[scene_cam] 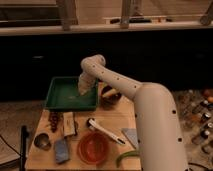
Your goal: Place fork in tray
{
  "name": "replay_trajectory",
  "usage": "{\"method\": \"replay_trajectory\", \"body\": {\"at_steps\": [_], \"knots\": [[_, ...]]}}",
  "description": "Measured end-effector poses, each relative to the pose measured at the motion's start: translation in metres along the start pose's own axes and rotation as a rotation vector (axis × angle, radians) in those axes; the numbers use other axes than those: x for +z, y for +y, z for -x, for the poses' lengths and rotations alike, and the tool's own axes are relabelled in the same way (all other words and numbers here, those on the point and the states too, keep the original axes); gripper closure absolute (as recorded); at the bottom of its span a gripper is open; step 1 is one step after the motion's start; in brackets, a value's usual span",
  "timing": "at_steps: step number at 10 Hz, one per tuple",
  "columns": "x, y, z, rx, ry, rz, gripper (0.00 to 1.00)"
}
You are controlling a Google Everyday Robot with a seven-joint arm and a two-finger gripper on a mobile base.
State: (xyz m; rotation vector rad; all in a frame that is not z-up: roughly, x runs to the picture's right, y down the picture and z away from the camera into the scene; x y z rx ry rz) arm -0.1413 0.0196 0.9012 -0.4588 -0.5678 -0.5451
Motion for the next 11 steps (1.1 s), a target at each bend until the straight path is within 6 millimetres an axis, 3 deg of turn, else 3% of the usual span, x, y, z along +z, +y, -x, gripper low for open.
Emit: {"method": "replay_trajectory", "body": {"at_steps": [4,5,11], "knots": [[0.000,-0.007,0.005,-0.012,-0.014,-0.004,0.28],[0.001,-0.009,0.008,-0.016,-0.016,-0.004,0.22],[-0.006,-0.025,0.019,-0.036,-0.020,-0.011,0.20]]}}
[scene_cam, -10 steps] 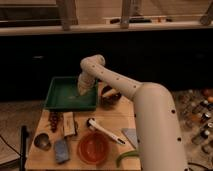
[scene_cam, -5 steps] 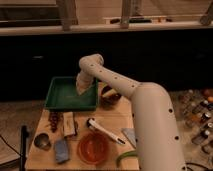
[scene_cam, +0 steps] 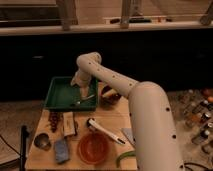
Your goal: Place fork in tray
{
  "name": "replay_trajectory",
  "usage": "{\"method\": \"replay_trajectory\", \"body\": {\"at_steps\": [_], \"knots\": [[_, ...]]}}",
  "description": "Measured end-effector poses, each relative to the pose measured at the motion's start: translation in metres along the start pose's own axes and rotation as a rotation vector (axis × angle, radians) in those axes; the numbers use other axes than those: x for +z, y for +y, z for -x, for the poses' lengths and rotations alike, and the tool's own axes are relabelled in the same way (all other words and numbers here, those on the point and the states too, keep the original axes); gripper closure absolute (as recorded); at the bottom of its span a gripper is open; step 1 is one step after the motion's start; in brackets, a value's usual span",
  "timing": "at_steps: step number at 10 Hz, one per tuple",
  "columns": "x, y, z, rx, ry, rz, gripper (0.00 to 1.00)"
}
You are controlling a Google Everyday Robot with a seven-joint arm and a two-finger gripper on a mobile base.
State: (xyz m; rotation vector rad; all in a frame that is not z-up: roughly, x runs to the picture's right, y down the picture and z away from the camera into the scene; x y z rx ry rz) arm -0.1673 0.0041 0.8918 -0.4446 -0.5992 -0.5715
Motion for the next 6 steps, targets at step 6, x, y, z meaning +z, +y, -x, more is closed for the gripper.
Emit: {"method": "replay_trajectory", "body": {"at_steps": [6], "knots": [[-0.020,-0.006,-0.004,0.044,0.026,-0.014,0.20]]}}
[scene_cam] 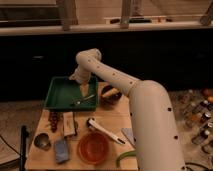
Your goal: Place fork in tray
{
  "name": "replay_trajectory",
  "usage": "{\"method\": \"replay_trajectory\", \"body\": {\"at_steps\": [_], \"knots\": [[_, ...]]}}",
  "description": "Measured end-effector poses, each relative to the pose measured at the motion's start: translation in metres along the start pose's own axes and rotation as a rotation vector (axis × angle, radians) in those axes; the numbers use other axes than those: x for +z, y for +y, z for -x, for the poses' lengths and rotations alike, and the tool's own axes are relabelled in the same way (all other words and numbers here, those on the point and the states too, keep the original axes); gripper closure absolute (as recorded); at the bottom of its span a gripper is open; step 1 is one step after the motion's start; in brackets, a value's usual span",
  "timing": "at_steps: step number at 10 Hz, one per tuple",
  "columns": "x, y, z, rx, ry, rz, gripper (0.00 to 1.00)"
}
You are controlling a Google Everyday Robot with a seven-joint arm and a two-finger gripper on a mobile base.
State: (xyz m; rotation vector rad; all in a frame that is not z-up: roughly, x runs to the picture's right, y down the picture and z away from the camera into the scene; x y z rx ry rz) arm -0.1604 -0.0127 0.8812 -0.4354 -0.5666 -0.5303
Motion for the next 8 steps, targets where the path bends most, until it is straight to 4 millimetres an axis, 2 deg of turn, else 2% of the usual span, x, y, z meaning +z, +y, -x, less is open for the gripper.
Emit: {"method": "replay_trajectory", "body": {"at_steps": [3,8], "knots": [[-0.009,0.003,-0.006,0.041,0.020,-0.006,0.20],[-0.034,0.020,-0.020,0.119,0.066,-0.032,0.20]]}}
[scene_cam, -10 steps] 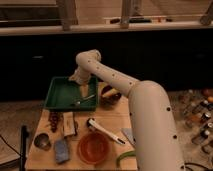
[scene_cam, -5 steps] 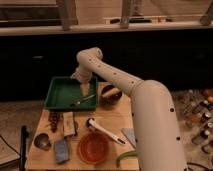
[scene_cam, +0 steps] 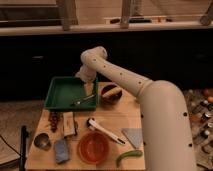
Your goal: Place fork in tray
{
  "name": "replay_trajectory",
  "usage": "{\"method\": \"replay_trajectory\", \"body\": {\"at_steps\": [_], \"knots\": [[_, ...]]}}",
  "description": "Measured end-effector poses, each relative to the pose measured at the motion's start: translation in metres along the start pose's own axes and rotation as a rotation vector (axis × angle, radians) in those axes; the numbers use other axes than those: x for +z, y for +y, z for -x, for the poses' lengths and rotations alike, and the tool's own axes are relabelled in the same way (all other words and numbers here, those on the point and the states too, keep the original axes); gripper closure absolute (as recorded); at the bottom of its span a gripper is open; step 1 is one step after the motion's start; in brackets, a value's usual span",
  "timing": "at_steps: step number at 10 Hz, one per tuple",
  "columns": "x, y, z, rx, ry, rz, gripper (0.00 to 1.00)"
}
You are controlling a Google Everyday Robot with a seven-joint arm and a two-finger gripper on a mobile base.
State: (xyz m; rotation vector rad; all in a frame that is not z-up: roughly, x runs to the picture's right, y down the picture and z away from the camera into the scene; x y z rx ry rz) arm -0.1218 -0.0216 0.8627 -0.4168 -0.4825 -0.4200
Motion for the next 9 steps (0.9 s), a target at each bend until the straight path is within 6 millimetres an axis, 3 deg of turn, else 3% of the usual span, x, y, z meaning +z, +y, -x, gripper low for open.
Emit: {"method": "replay_trajectory", "body": {"at_steps": [9], "knots": [[-0.035,0.040,-0.032,0.115,0.058,-0.029,0.20]]}}
